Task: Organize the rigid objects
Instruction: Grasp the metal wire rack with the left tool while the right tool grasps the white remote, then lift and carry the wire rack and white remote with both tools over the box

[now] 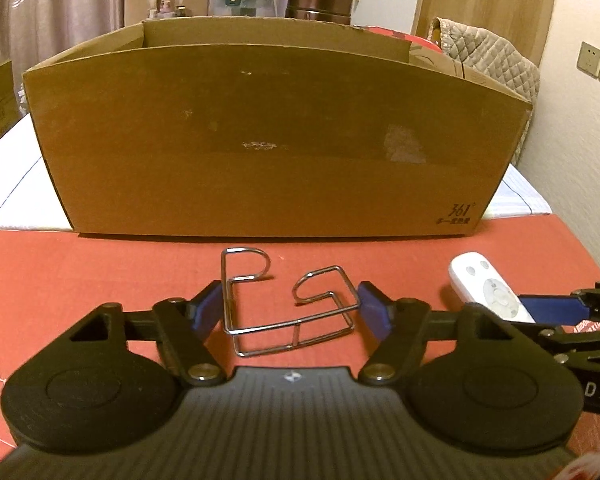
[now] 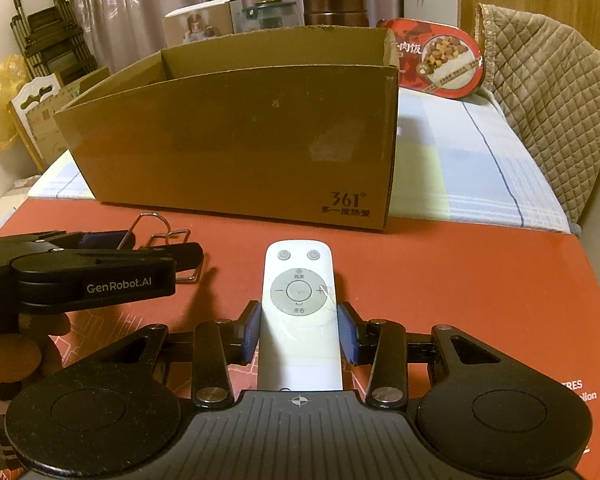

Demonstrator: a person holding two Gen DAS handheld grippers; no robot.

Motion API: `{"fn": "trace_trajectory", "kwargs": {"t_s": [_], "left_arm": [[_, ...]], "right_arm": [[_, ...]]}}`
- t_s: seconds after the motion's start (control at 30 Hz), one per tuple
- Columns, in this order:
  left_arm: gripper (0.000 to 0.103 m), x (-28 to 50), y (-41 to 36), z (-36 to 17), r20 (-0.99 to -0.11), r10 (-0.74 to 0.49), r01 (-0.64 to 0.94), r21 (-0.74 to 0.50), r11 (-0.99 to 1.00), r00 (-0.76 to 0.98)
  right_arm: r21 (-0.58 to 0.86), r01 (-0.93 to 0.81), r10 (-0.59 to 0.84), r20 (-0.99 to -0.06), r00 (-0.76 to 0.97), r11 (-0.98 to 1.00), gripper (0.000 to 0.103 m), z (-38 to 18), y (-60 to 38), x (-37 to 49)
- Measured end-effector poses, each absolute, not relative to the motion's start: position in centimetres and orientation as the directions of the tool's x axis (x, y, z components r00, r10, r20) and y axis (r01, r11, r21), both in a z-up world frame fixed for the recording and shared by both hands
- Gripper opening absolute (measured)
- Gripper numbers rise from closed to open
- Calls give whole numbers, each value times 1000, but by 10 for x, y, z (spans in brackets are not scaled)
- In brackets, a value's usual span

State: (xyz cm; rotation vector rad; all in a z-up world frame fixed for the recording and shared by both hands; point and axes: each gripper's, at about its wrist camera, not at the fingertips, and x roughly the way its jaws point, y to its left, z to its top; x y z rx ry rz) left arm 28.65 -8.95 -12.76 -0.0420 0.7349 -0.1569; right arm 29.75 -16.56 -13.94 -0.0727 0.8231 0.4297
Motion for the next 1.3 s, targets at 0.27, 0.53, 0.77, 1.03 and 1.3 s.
{"fn": "trace_trajectory", "kwargs": {"t_s": [0.27, 0.53, 0.77, 1.03, 1.3], "left_arm": [[67, 279, -88, -116, -664, -196, 168, -106, 980, 722], [66, 263, -76, -86, -635, -194, 170, -100, 980, 747], [66, 246, -65, -51, -586, -184, 179, -67, 982, 789], [66, 237, -58, -19, -525, -177, 183, -42, 982, 832], [66, 241, -49, -3, -492, -173, 179, -34, 983, 853]], "right_arm": [[104, -394, 346, -710, 614, 913, 37, -129, -162, 297], [98, -392, 349, -682, 643, 915, 37, -110, -156, 291], [108, -394, 366, -643, 672, 913, 37, -87, -153, 281], [111, -402, 382, -609, 695, 909, 37, -67, -147, 274], [121, -402, 394, -579, 714, 908, 37, -55, -145, 277]]}}
